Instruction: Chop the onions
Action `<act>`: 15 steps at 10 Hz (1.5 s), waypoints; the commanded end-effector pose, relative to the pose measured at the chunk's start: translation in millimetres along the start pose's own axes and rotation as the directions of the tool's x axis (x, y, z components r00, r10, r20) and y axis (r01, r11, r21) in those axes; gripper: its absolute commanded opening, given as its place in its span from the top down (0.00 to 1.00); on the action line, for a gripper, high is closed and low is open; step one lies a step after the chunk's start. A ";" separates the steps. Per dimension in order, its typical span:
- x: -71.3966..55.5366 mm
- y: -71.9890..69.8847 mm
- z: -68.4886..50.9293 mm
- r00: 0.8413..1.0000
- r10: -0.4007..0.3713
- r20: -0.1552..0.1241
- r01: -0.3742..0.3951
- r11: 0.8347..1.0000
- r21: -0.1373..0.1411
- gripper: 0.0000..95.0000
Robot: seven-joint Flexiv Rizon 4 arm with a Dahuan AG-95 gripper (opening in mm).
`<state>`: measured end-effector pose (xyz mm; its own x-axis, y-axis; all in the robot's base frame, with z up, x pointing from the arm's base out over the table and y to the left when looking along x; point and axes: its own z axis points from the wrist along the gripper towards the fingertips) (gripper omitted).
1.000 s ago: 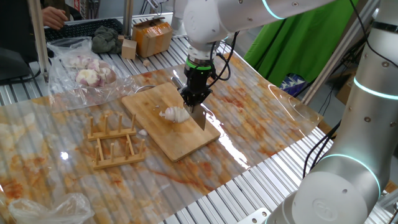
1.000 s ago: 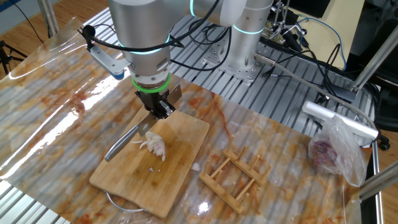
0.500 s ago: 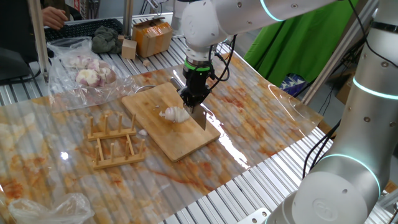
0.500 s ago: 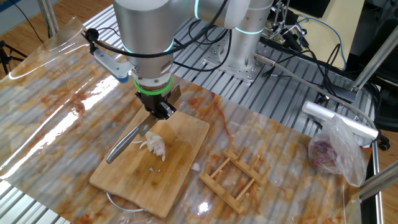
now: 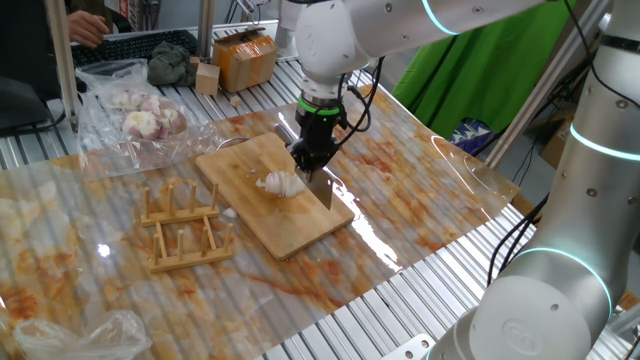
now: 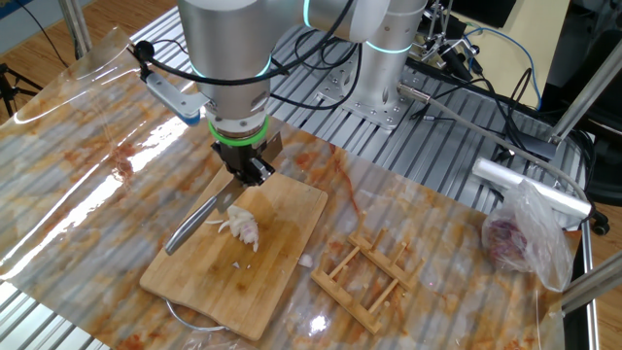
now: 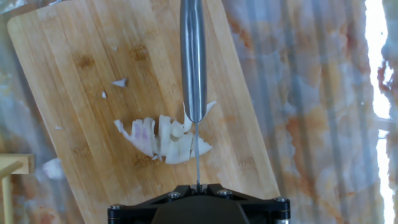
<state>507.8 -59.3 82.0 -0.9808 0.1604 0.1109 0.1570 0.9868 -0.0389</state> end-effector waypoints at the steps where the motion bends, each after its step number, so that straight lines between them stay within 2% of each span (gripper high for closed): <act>1: -2.1 -0.8 3.4 1.000 -0.007 0.006 0.007 1.000 -0.001 1.00; 3: -3.8 -1.5 13.5 1.000 -0.012 0.009 0.012 1.000 -0.003 1.00; 5: -3.9 -0.7 40.2 0.999 -0.011 0.035 0.011 1.000 -0.013 1.00; 6: -2.7 -0.4 50.5 0.999 0.004 0.035 -0.003 1.000 -0.026 1.00; 7: -1.5 -0.2 52.0 0.999 0.014 0.033 -0.012 0.999 -0.043 1.00; 10: -1.6 0.2 50.0 0.999 0.043 0.014 -0.042 0.997 -0.058 1.00; 11: -1.0 0.7 45.3 0.998 0.054 -0.011 -0.055 0.997 -0.058 1.00; 12: 0.2 3.0 33.4 0.996 0.086 -0.027 -0.087 0.993 -0.076 1.00; 13: 0.6 3.4 23.5 0.995 0.097 -0.029 -0.099 0.992 -0.081 1.00; 15: -0.4 1.9 11.0 0.995 0.095 -0.024 -0.097 0.992 -0.077 1.00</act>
<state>508.8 -58.3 72.8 -0.9539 0.2671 0.1365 0.2739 0.9612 0.0334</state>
